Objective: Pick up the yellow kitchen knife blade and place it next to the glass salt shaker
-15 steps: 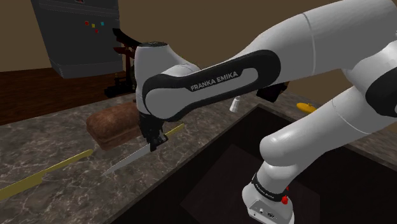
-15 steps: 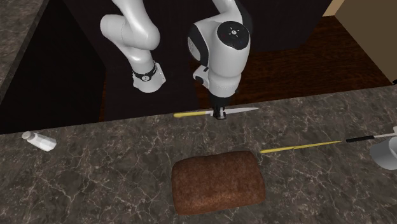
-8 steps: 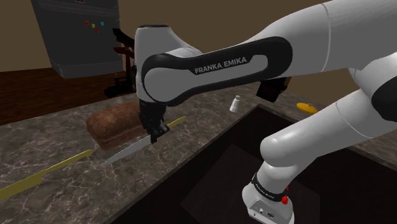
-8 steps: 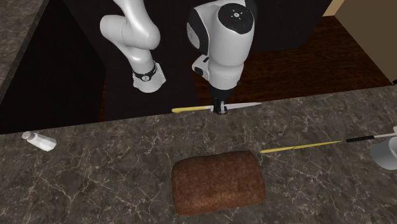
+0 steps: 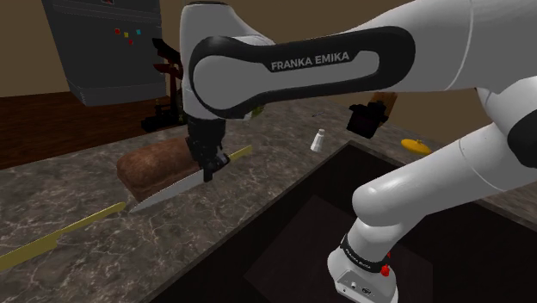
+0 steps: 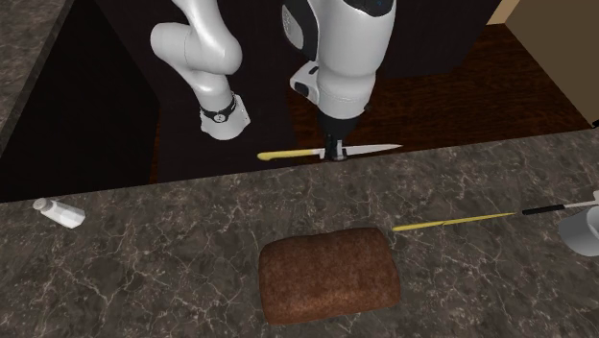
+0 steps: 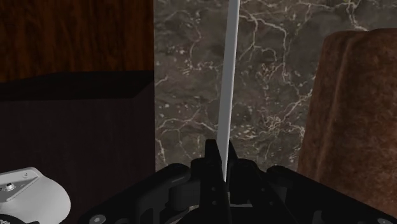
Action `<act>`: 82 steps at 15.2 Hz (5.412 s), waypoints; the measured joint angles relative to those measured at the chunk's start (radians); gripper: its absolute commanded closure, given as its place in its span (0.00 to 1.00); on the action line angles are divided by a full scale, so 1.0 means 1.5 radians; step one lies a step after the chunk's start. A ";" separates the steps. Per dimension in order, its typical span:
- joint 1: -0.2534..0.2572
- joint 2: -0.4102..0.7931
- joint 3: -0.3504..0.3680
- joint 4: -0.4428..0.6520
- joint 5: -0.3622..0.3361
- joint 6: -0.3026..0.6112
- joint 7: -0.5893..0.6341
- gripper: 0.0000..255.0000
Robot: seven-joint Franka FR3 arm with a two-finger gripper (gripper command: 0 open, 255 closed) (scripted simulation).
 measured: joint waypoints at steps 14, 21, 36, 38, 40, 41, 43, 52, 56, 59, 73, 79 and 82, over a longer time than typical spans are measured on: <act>-0.006 -0.042 -0.147 -0.030 -0.023 -0.047 -0.140 1.00; -0.042 -0.038 -0.235 -0.056 -0.061 -0.039 -0.251 1.00; -0.158 0.093 -0.364 0.006 -0.172 0.001 -0.439 1.00; -0.173 0.120 -0.377 0.035 -0.188 -0.004 -0.458 1.00; -0.187 0.150 -0.388 0.060 -0.203 -0.002 -0.475 1.00; -0.194 0.167 -0.393 0.073 -0.211 0.001 -0.483 1.00; -0.208 0.200 -0.406 0.108 -0.227 -0.004 -0.503 1.00; -0.251 0.343 -0.447 0.253 -0.281 -0.014 -0.568 1.00; -0.252 0.355 -0.448 0.235 -0.286 0.014 -0.568 1.00; -0.252 0.359 -0.448 0.212 -0.288 0.041 -0.566 1.00; -0.250 0.401 -0.451 0.135 -0.306 0.157 -0.554 1.00; -0.248 0.427 -0.453 0.114 -0.319 0.203 -0.545 1.00; -0.246 0.441 -0.455 0.101 -0.326 0.229 -0.539 1.00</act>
